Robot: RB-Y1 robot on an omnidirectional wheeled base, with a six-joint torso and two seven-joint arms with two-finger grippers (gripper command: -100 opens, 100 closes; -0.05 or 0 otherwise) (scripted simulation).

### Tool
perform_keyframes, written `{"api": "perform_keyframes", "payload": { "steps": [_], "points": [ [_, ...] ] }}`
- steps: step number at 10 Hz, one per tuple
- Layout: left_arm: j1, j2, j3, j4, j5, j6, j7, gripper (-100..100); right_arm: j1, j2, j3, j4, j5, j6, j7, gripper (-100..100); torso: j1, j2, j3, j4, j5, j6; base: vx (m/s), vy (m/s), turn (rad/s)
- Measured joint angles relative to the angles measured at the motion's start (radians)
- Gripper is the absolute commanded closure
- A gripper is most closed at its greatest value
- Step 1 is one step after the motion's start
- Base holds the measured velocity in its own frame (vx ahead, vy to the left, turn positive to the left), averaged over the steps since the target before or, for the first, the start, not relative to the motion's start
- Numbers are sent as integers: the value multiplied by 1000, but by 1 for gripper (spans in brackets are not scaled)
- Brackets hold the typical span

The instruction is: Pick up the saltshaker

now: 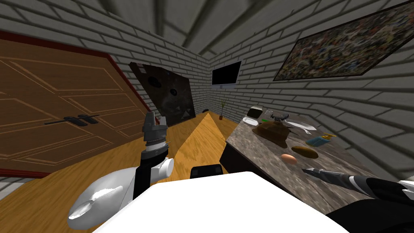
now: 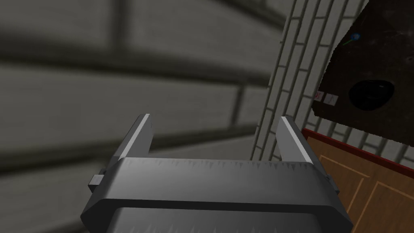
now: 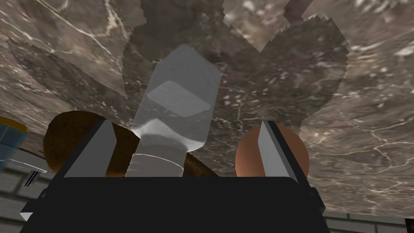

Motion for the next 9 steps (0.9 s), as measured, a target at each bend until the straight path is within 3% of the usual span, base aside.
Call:
{"api": "perform_keyframes", "payload": {
  "steps": [4, 5, 9],
  "points": [
    [0, 0, 0, 0, 0, 0, 0, 0, -39, 51, 28, 92, 9, -19, -23, -100, 0, 0, 0, 0, 0, 0, -59, 8, 145],
    [0, 0, 0, 0, 0, 0, 0, 0, -40, 52, 29, 95, 9, -20, -24, 100, 0, -2, -1, 0, 0, 1, -6, -3, -13],
    [0, 0, 0, 0, 0, 0, 0, 0, -40, 50, 28, 96, 9, -19, -24, 100, -1, -5, -3, -1, -2, 0, 0, 0, 0]
  ]
}}
